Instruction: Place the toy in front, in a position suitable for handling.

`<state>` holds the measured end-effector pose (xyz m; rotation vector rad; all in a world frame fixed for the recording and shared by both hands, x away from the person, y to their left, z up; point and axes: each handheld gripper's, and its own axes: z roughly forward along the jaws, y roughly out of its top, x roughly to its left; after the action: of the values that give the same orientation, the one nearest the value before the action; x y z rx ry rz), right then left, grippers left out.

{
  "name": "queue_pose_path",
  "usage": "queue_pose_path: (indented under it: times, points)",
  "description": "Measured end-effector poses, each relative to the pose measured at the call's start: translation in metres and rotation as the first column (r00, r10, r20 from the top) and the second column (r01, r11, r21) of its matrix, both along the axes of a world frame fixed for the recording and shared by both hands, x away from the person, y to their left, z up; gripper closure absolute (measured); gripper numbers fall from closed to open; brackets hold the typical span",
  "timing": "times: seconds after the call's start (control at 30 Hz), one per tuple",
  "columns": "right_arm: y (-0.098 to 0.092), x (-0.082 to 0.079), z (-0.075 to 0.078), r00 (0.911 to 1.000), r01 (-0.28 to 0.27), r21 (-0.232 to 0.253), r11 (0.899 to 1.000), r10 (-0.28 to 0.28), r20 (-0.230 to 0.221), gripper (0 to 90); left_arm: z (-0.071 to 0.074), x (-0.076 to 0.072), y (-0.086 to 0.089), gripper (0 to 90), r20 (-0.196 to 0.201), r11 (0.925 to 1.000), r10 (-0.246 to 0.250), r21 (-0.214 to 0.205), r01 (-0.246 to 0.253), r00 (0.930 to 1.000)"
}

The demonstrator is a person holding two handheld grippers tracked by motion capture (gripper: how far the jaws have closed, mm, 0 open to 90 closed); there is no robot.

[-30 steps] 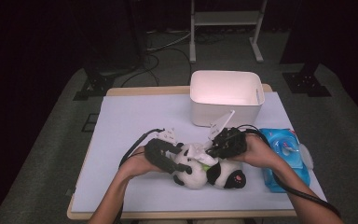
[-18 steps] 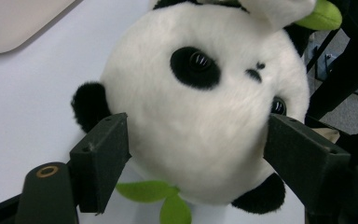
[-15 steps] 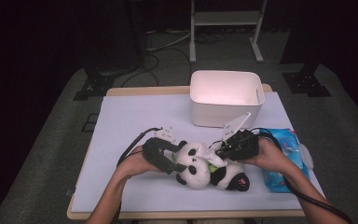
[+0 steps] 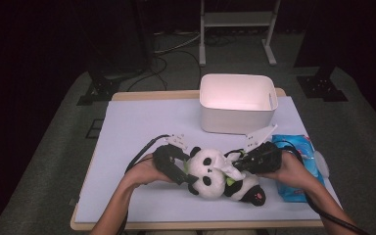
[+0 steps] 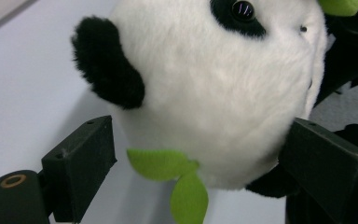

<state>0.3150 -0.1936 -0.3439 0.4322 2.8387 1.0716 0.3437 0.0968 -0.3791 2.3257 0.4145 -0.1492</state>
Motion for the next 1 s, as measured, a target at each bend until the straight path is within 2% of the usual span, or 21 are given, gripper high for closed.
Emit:
queue_pose_path:
  times: [0.07, 0.17, 0.3, 0.43, 0.63, 0.87, 1.0]
  points:
    - [-0.001, -0.002, -0.001, 1.0, -0.003, 0.006, 1.0, 0.003, 0.003, 87.0, 0.0, 0.0, -0.004, 12.1, 0.002, 0.9998, -0.021, -0.004, 0.021, 0.9998]
    - [-0.002, -0.004, -0.001, 1.0, -0.009, 0.013, 1.0, 0.009, 0.003, 86.9, 0.004, -0.001, -0.007, 18.2, 0.025, 0.9992, -0.04, -0.001, 0.04, 0.9989]
    - [-0.001, -0.005, 0.003, 0.9999, -0.016, 0.033, 0.999, 0.016, -0.007, 86.9, 0.012, -0.006, -0.009, 24.4, 0.077, 0.9984, -0.056, -0.001, 0.057, 0.9954]
    - [0.002, -0.006, 0.012, 0.9999, -0.017, 0.051, 0.999, 0.017, 0.002, 86.9, 0.017, -0.011, -0.012, 25.4, 0.115, 0.9978, -0.066, 0.01, 0.065, 0.9911]
    - [0.014, -0.003, 0.028, 0.9989, -0.03, 0.041, 0.999, 0.029, 0.036, 86.9, 0.024, -0.016, -0.017, 25.8, 0.155, 0.9968, -0.079, 0.024, 0.077, 0.9847]
    - [0.031, 0.004, 0.036, 0.9975, -0.044, 0.015, 0.999, 0.044, 0.055, 86.9, 0.027, -0.019, -0.019, 25.8, 0.171, 0.9961, -0.085, 0.04, 0.079, 0.9815]
    - [0.03, 0.006, 0.033, 0.9978, -0.042, -0.003, 0.999, 0.042, 0.05, 86.9, 0.024, -0.018, -0.017, 25.7, 0.159, 0.9969, -0.075, 0.037, 0.07, 0.9844]
